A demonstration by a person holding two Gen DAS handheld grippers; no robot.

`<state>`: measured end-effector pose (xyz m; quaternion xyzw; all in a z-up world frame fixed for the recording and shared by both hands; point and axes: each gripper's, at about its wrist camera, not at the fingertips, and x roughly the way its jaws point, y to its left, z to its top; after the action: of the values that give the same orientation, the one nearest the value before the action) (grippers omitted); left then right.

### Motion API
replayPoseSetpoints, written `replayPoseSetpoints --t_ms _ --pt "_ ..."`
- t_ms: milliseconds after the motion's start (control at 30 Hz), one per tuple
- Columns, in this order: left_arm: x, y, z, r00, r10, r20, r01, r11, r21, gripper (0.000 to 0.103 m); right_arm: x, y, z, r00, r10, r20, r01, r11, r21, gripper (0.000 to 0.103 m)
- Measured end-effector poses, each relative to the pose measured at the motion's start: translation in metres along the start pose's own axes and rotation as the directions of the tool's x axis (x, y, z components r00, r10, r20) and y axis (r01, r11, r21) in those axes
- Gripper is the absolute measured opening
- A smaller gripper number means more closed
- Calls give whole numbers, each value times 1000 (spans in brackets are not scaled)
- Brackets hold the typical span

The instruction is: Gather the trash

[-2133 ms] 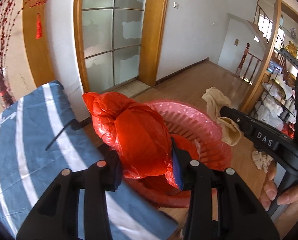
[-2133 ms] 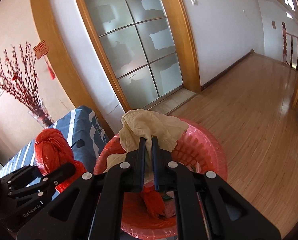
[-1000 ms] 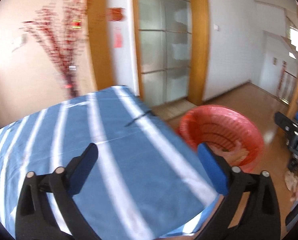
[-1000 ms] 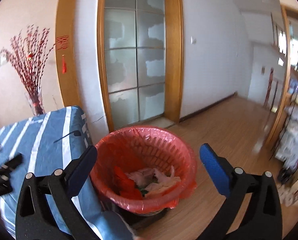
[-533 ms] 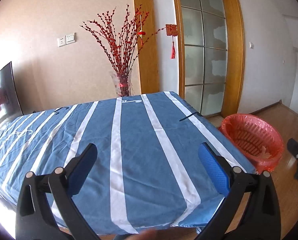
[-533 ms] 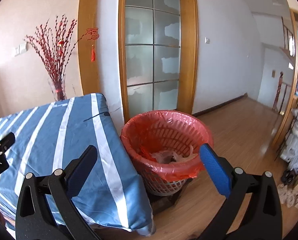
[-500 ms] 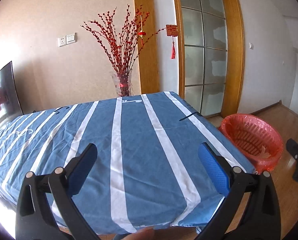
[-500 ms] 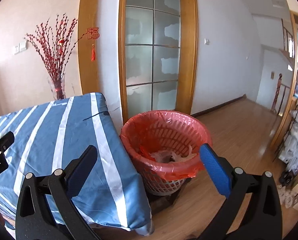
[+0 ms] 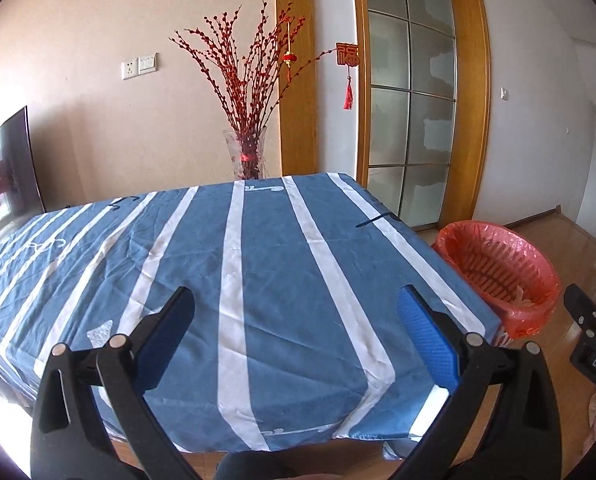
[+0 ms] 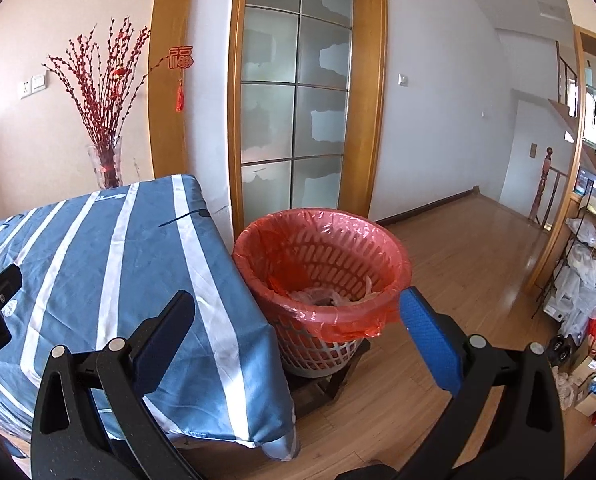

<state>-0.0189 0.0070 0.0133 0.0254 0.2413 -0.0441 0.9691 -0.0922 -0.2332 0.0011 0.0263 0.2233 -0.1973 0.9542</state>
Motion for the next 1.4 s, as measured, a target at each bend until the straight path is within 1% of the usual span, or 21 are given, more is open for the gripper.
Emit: replayPoseSetpoints --t_ms 233,700,1400 --pt "2 -3 -5 1000 -14 -27 14 1000 -15 99 4 -4 -5 1000 -3 -22 4 1000 11 101" --pt "1 -3 -4 1000 -5 -22 5 1000 -31 99 5 0 -8 999 22 -33 -22 1000 6 101" --pt "-3 -4 -3 1000 -7 0 7 1000 -28 99 5 1 -8 999 22 -35 -22 1000 5 101"
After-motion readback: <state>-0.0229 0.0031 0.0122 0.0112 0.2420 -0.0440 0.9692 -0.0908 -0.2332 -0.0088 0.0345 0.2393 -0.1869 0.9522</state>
